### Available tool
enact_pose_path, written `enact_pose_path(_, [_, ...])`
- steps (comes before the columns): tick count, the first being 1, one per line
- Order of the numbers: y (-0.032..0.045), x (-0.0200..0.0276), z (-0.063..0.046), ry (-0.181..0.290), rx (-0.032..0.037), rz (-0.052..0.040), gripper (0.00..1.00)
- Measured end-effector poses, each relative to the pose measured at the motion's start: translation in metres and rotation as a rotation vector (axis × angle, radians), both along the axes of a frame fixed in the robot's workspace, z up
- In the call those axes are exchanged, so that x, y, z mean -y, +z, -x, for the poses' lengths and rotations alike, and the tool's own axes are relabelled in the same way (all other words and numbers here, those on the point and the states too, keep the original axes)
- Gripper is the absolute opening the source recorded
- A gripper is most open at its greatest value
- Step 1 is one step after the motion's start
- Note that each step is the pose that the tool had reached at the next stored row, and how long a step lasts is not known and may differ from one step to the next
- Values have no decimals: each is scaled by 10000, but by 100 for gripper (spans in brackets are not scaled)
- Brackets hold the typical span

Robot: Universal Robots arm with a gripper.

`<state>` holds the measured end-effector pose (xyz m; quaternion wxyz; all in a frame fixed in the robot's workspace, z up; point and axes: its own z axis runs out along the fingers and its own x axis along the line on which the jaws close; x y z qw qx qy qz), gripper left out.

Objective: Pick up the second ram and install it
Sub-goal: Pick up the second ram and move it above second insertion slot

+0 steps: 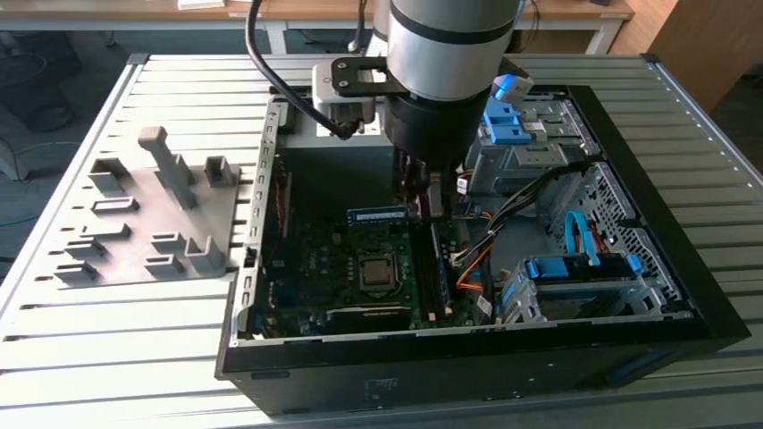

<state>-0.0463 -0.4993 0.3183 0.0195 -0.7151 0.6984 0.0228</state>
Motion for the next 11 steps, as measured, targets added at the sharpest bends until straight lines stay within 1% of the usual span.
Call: enact_pose_path(11, [-4, 0, 0, 0, 1, -1, 14])
